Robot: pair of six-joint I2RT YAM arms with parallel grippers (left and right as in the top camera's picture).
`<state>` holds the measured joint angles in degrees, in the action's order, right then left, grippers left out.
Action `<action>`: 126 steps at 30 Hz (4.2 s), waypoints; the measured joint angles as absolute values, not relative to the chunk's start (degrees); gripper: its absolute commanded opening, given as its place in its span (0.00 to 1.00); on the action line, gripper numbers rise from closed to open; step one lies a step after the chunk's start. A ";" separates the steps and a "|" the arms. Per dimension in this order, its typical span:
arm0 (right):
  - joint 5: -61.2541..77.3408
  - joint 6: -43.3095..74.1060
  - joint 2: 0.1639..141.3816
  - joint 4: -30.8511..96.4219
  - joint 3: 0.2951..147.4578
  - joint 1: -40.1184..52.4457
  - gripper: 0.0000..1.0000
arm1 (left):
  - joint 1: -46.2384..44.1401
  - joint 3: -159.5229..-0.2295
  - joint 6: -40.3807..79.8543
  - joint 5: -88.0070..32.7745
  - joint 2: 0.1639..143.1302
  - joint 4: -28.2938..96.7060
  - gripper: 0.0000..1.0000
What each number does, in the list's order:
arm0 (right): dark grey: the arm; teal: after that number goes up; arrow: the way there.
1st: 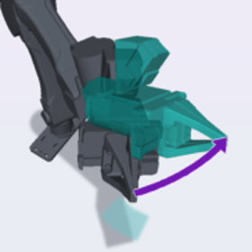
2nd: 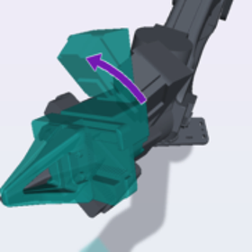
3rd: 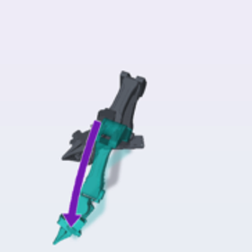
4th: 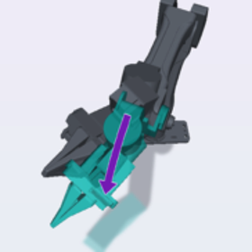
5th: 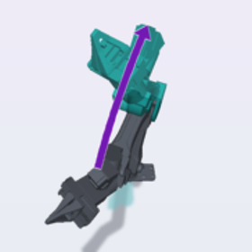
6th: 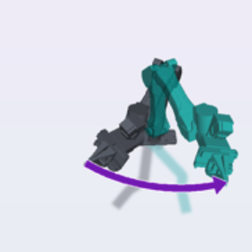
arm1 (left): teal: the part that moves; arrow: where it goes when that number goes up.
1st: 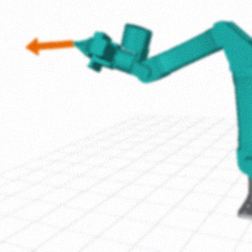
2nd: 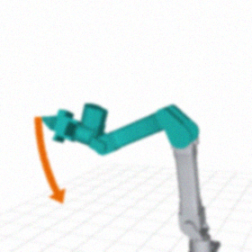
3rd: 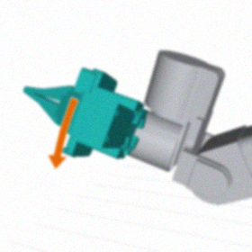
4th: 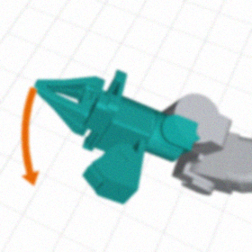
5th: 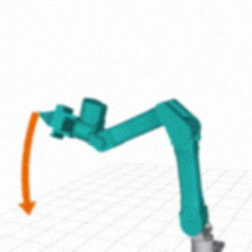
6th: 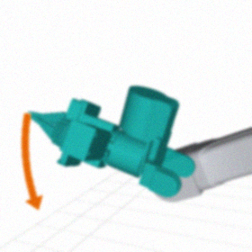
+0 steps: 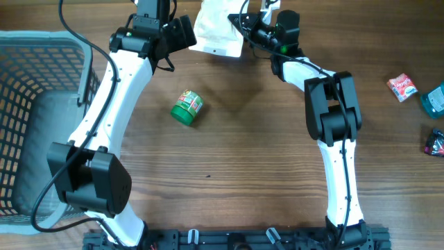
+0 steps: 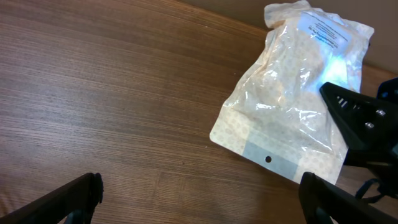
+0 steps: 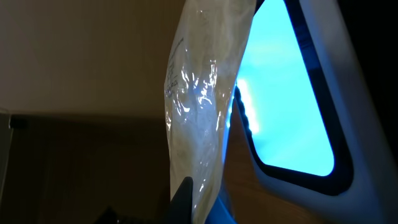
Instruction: Scan the item barcode
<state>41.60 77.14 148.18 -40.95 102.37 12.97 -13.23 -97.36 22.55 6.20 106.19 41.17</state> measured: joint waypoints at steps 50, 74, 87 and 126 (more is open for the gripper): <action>62.39 114.45 148.16 -71.59 102.69 10.13 0.05 | -13.21 -97.36 22.55 6.20 106.19 43.55 1.00; 62.52 87.02 125.69 -11.33 102.76 6.28 0.05 | -13.23 -97.36 22.55 6.24 106.19 43.55 1.00; 29.58 52.34 94.98 47.64 103.46 -8.56 0.05 | -13.23 -97.36 22.79 6.20 106.17 43.64 1.00; 5.67 34.83 93.84 52.64 86.04 -23.27 0.83 | -13.23 -97.36 24.32 5.45 106.17 50.19 1.00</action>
